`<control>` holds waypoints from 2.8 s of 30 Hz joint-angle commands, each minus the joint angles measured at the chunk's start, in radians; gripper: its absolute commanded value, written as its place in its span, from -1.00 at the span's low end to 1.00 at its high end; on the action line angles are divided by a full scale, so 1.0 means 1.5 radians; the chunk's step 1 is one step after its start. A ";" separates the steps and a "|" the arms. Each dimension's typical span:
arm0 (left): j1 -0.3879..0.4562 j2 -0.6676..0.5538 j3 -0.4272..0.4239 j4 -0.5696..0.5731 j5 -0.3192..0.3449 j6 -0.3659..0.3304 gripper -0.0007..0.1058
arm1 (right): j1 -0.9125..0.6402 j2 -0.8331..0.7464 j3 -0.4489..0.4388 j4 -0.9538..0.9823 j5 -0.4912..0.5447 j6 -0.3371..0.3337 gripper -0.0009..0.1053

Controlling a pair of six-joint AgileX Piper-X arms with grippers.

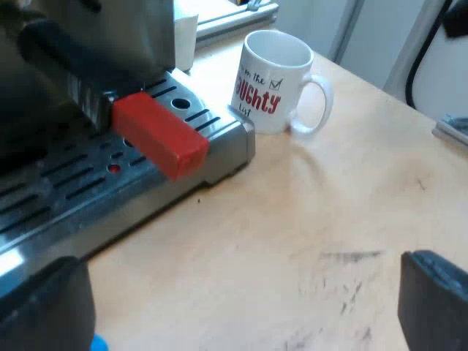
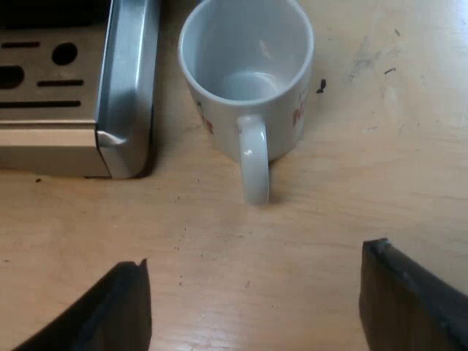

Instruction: Remove mug from coffee machine

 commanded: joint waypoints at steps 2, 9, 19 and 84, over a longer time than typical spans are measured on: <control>-0.002 0.002 -0.027 0.019 0.003 -0.005 0.62 | 0.002 0.010 -0.057 0.050 -0.006 0.003 0.20; -0.002 0.081 -0.082 0.019 0.004 -0.046 0.62 | 0.002 0.059 -0.163 0.100 -0.006 0.002 0.20; 0.047 0.239 -0.187 0.019 -0.005 -0.021 0.62 | 0.001 0.116 -0.224 0.093 -0.067 -0.026 0.20; 0.347 -0.172 -0.238 0.345 -0.052 0.116 0.62 | -0.378 -0.420 -0.147 0.127 -0.126 -0.211 0.21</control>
